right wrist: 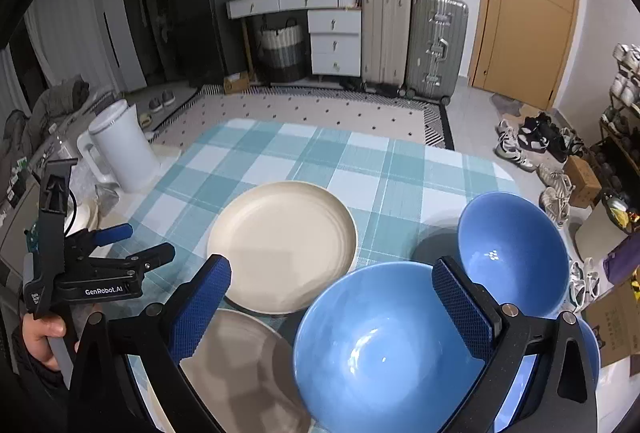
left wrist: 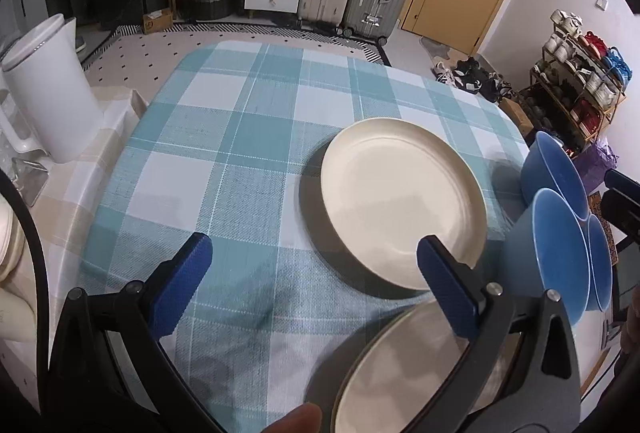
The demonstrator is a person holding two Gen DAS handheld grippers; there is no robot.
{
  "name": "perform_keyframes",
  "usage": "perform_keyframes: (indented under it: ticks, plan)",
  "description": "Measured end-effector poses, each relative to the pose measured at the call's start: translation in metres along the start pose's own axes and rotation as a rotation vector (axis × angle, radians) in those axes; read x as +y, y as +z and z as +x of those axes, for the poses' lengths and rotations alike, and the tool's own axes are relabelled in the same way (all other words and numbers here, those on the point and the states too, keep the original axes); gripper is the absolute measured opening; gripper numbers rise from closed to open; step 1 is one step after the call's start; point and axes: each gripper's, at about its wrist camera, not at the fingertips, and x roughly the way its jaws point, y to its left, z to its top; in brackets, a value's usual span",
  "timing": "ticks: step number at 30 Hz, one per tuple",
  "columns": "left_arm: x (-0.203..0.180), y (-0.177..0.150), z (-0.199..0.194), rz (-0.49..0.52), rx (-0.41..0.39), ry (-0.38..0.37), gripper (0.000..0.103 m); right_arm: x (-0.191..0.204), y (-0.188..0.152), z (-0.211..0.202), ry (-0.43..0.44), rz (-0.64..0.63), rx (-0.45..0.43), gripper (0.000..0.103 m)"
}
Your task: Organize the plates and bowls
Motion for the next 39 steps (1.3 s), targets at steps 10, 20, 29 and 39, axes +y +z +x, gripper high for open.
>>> perform_keyframes:
  ticks: [10, 20, 29, 39]
  plan:
    - [0.002, 0.012, 0.043, -0.016, 0.059, 0.009, 0.102, -0.015, 0.019, 0.056, -0.003, 0.0, 0.096, 0.102]
    - [0.004, 0.017, 0.072, -0.019, 0.101, 0.026, 0.102, -0.015, 0.03, 0.1, -0.069, -0.072, 0.159, 0.102]
    - [-0.004, 0.021, 0.086, 0.009, 0.122, 0.051, 0.102, -0.003, 0.037, 0.114, -0.178, -0.193, 0.153, 0.102]
    - [-0.013, 0.024, 0.092, 0.026, 0.132, 0.062, 0.102, -0.002, 0.045, 0.125, -0.164, -0.226, 0.176, 0.102]
